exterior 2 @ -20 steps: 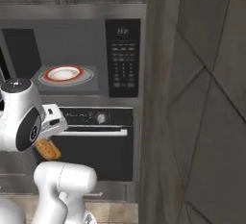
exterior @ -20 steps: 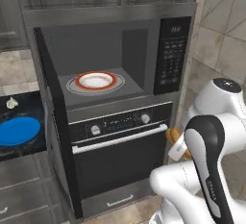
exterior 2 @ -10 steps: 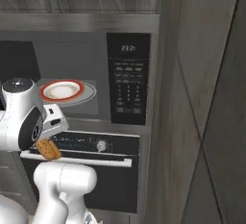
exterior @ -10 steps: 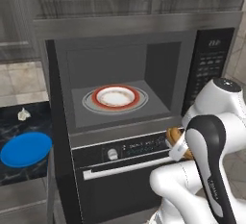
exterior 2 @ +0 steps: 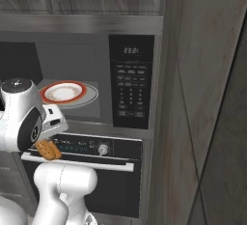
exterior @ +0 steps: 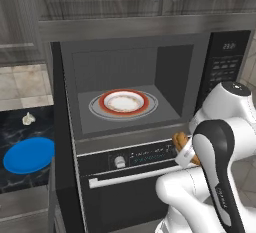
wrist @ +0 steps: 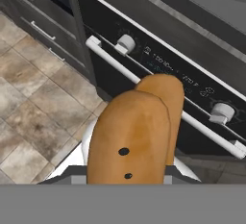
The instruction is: Pick the hotdog bun from the counter and place it in the microwave.
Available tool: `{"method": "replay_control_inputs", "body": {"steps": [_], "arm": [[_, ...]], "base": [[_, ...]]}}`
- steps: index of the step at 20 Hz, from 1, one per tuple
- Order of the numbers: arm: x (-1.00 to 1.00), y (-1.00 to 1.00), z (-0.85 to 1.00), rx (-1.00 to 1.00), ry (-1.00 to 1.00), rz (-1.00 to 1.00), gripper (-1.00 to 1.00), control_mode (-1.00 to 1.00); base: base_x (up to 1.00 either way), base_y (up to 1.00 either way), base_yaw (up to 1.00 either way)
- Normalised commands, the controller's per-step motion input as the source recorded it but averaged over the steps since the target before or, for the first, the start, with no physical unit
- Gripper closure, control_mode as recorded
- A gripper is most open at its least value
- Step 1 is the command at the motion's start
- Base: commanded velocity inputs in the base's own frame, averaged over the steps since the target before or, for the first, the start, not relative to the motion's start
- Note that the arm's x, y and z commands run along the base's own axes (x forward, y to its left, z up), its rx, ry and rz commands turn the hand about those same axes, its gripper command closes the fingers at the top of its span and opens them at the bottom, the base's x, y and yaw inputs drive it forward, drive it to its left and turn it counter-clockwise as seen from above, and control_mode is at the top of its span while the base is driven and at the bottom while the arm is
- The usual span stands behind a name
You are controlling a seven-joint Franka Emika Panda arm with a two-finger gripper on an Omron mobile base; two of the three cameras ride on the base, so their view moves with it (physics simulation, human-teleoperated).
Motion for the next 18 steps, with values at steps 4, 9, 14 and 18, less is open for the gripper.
{"method": "replay_control_inputs", "body": {"steps": [4, 9, 14, 18], "arm": [[0.87, 0.47, 0.23, 0.07, -0.23, 0.00, 1.00, -1.00], [0.91, 0.42, 0.39, 0.14, -0.41, 0.00, 1.00, -1.00], [0.60, 0.36, 0.26, 0.27, -0.29, -0.16, 1.00, -1.00], [0.87, 0.53, 0.04, 0.27, -0.19, -0.30, 1.00, -1.00]], "base": [[0.00, 0.00, 0.00], [0.00, 0.00, 0.00], [0.00, 0.00, 0.00], [0.00, 0.00, 0.00]]}}
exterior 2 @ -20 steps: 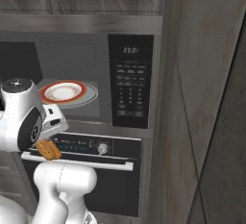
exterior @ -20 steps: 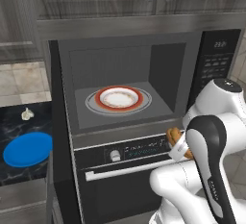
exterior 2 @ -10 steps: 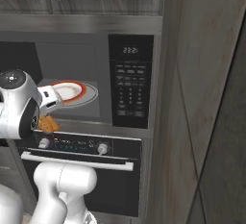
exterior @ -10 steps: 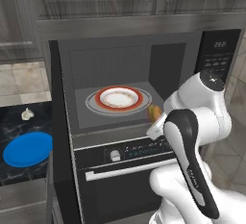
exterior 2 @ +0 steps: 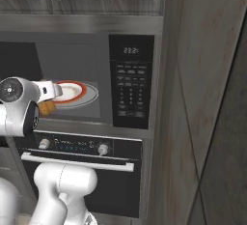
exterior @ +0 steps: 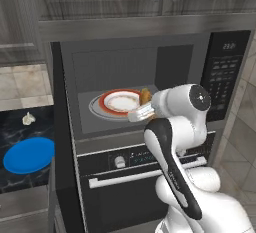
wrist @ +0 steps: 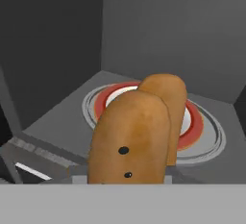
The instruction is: Pick the hotdog bun from the counter and place it in the microwave.
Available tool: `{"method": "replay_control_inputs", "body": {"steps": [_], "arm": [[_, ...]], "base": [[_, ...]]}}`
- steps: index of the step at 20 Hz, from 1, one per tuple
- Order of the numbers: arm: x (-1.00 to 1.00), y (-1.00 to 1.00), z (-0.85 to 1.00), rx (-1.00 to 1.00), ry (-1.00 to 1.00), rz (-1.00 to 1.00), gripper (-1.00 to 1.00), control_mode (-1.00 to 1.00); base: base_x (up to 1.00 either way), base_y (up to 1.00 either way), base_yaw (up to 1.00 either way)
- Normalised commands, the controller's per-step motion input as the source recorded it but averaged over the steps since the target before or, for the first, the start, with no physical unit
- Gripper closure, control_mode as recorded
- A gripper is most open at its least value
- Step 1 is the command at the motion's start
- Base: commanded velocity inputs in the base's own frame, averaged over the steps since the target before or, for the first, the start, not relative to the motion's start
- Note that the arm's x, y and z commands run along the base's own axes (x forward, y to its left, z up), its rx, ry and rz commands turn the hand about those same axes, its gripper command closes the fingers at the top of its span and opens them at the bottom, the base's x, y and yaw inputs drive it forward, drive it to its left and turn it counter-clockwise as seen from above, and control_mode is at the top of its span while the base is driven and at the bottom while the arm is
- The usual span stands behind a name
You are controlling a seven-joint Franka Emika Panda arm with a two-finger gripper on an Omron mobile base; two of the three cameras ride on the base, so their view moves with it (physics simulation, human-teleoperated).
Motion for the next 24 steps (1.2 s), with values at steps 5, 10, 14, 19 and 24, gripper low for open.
{"method": "replay_control_inputs", "body": {"steps": [5, 10, 14, 19, 24], "arm": [[0.95, 0.39, 0.42, 0.03, 0.00, -0.09, 1.00, -1.00], [0.83, 0.02, 0.27, 0.00, 0.00, 0.00, 1.00, -1.00], [0.68, 0.00, -0.16, 0.00, 0.00, 0.01, 1.00, -1.00], [0.31, 0.00, -0.51, 0.00, 0.00, 0.03, 1.00, -1.00], [0.37, 0.00, -0.36, 0.00, 0.00, 0.01, 1.00, -1.00]], "base": [[0.00, 0.00, 0.00], [0.00, 0.00, 0.00], [0.00, 0.00, 0.00], [0.00, 0.00, 0.00], [0.00, 0.00, 0.00]]}}
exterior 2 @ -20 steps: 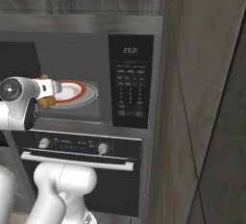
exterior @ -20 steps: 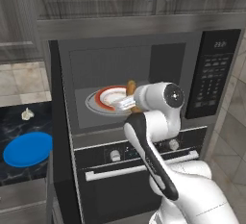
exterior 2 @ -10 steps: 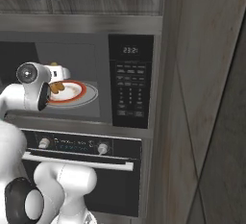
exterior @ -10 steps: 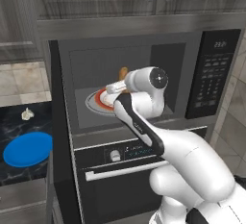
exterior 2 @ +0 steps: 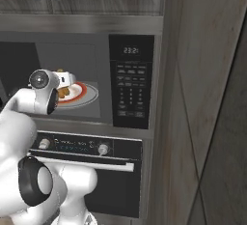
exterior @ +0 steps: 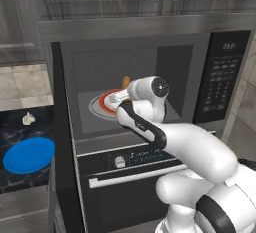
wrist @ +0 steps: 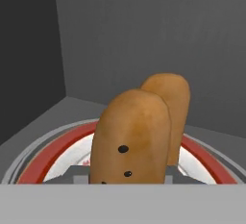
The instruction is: Pick the hotdog bun from the counter and place it in the microwave.
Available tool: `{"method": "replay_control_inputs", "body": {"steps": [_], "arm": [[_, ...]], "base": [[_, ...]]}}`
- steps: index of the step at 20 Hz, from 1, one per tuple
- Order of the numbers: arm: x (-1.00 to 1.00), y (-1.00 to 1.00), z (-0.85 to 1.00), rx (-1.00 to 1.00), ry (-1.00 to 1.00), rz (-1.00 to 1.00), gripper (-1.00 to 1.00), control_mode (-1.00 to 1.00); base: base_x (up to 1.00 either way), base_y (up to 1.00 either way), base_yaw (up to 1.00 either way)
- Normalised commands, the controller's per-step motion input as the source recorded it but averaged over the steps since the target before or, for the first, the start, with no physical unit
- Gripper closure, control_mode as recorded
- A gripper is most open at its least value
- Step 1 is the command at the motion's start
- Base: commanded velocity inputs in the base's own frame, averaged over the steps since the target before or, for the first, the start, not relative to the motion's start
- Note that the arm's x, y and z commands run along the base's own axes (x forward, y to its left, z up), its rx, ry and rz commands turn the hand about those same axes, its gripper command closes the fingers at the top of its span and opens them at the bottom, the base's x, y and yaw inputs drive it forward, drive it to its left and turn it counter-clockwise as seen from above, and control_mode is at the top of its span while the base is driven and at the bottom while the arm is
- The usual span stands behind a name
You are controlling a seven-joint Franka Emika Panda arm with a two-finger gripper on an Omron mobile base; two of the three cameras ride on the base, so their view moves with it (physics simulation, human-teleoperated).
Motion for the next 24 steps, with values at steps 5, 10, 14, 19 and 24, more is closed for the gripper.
{"method": "replay_control_inputs", "body": {"steps": [5, 10, 14, 19, 24], "arm": [[0.43, 0.00, -0.12, 0.00, 0.00, 0.00, 1.00, -1.00], [0.48, 0.04, -0.01, 0.00, 0.06, 0.00, 1.00, -1.00], [0.21, 0.18, -0.13, 0.00, 0.13, 0.00, 1.00, -1.00], [0.00, 0.10, -0.43, 0.00, 0.14, 0.00, 1.00, -1.00], [0.00, 0.00, -0.40, 0.00, 0.06, 0.00, -1.00, -1.00]], "base": [[0.00, 0.00, 0.00], [0.00, 0.00, 0.00], [0.00, 0.00, 0.00], [0.00, 0.00, 0.00], [0.00, 0.00, 0.00]]}}
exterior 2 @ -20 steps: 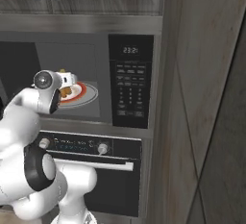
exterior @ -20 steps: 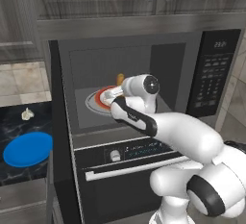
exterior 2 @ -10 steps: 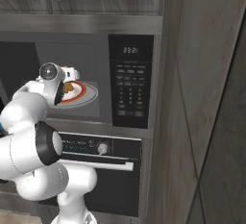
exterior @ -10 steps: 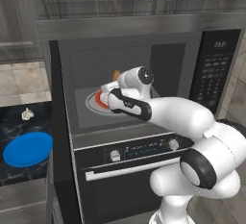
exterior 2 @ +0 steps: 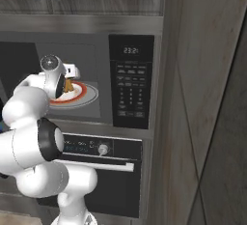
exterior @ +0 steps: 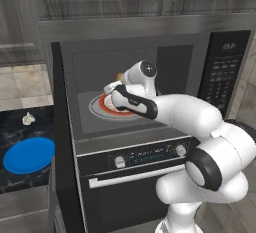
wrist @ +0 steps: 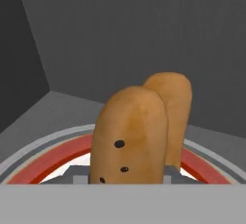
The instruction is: Pick the hotdog bun from the counter and place it in the microwave.
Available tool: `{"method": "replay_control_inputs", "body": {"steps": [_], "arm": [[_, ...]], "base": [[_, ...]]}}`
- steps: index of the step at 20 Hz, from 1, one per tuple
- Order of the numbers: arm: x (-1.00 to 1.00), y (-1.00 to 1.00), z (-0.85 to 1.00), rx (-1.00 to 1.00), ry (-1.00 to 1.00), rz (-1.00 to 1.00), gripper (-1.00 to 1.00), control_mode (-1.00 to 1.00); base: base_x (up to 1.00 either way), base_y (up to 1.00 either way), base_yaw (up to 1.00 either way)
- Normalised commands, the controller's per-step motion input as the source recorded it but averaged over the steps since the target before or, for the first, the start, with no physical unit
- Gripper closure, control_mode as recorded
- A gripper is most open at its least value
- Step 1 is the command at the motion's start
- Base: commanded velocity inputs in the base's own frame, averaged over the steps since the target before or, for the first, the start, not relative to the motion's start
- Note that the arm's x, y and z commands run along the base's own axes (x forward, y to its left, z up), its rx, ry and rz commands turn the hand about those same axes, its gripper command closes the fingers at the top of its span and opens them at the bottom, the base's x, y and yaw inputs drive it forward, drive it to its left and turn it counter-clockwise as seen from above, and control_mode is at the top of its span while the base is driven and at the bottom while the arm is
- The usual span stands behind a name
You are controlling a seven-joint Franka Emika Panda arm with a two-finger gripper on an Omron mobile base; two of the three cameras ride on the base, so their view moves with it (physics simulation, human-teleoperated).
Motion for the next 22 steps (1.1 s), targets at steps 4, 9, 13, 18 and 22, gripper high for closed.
{"method": "replay_control_inputs", "body": {"steps": [4, 9, 13, 18, 22], "arm": [[-0.35, 0.00, -0.15, 0.00, 0.01, 0.00, -1.00, -1.00], [-0.66, 0.00, -0.02, 0.00, 0.00, 0.00, -1.00, -1.00], [-0.38, 0.00, 0.00, 0.00, 0.00, 0.00, -1.00, -1.00], [-0.54, 0.00, 0.14, 0.00, 0.00, 0.00, -1.00, -1.00], [-0.42, 0.00, 0.13, 0.00, -0.01, 0.00, -1.00, -1.00]], "base": [[0.00, 0.00, 0.00], [0.00, 0.00, 0.00], [0.00, 0.00, 0.00], [0.00, 0.00, 0.00], [0.00, 0.00, 0.00]]}}
